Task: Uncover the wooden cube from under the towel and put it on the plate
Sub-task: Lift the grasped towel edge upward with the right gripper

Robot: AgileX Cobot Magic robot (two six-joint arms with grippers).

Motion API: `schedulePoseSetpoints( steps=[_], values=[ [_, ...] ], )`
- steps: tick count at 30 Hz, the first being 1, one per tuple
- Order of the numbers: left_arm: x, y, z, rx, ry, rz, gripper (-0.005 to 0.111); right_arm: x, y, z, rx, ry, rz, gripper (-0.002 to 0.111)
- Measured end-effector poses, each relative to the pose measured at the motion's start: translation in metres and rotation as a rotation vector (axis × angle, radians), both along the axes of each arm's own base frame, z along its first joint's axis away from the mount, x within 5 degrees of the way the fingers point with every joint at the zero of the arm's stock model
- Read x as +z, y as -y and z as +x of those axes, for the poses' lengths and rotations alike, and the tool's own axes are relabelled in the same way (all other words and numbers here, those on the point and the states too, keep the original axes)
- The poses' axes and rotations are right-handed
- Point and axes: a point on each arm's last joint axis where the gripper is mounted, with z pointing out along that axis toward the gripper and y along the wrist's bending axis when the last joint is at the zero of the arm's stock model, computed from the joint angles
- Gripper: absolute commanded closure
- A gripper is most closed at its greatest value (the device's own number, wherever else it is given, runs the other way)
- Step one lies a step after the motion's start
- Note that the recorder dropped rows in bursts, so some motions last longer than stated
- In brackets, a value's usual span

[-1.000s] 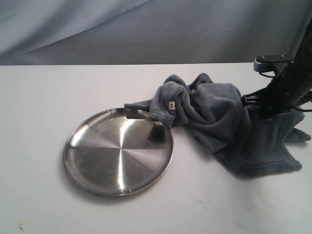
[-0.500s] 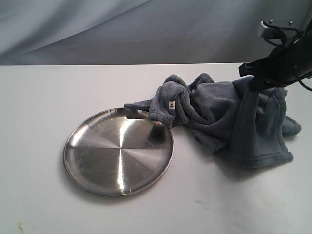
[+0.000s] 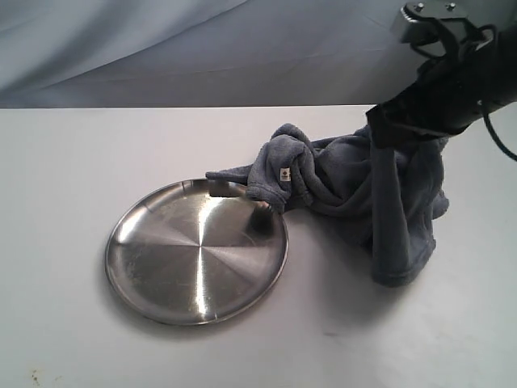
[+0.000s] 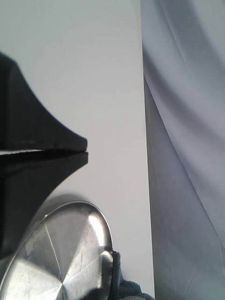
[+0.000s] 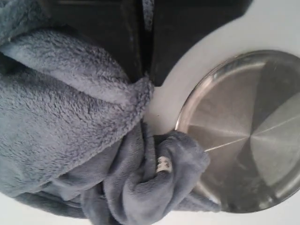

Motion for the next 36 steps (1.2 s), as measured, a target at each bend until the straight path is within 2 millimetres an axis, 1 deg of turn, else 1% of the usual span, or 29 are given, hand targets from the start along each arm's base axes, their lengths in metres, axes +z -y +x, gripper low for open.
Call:
schedulePoseSetpoints(
  steps=[7, 10, 16, 19, 20, 21, 22, 23, 24, 25, 26, 27, 28, 33, 36],
  values=[
    [0.000, 0.000, 0.000, 0.000, 0.000, 0.000, 0.107, -0.014, -0.027, -0.019, 0.188, -0.024, -0.049, 0.108],
    [0.000, 0.000, 0.000, 0.000, 0.000, 0.000, 0.107, -0.019, -0.035, -0.025, 0.237, -0.033, -0.062, 0.108],
    [0.000, 0.000, 0.000, 0.000, 0.000, 0.000, 0.107, -0.034, -0.039, -0.036, 0.340, -0.059, -0.098, 0.108],
    [0.000, 0.000, 0.000, 0.000, 0.000, 0.000, 0.107, -0.034, -0.039, -0.038, 0.363, -0.066, -0.103, 0.108],
    [0.000, 0.000, 0.000, 0.000, 0.000, 0.000, 0.107, -0.038, -0.039, -0.038, 0.371, -0.082, -0.106, 0.108],
    [0.000, 0.000, 0.000, 0.000, 0.000, 0.000, 0.107, -0.040, -0.040, -0.037, 0.375, -0.091, -0.107, 0.104],
    [0.000, 0.000, 0.000, 0.000, 0.000, 0.000, 0.107, -0.045, -0.040, -0.036, 0.376, -0.109, -0.109, 0.095],
    [0.000, 0.000, 0.000, 0.000, 0.000, 0.000, 0.107, -0.051, -0.041, -0.034, 0.376, -0.128, -0.110, 0.089],
    [0.000, 0.000, 0.000, 0.000, 0.000, 0.000, 0.107, -0.054, -0.041, -0.033, 0.377, -0.137, -0.111, 0.075],
    [0.000, 0.000, 0.000, 0.000, 0.000, 0.000, 0.107, -0.059, -0.042, -0.032, 0.373, -0.153, -0.112, 0.070],
    [0.000, 0.000, 0.000, 0.000, 0.000, 0.000, 0.107, -0.060, -0.042, -0.031, 0.371, -0.160, -0.112, 0.058],
    [0.000, 0.000, 0.000, 0.000, 0.000, 0.000, 0.107, -0.062, -0.042, -0.031, 0.369, -0.165, -0.109, 0.054],
    [0.000, 0.000, 0.000, 0.000, 0.000, 0.000, 0.107, -0.062, -0.042, -0.031, 0.369, -0.166, -0.107, 0.045],
    [0.000, 0.000, 0.000, 0.000, 0.000, 0.000, 0.107, -0.056, -0.044, -0.029, 0.343, -0.151, -0.081, 0.030],
    [0.000, 0.000, 0.000, 0.000, 0.000, 0.000, 0.107, -0.041, -0.045, -0.028, 0.304, -0.112, -0.058, 0.026]
  ],
)
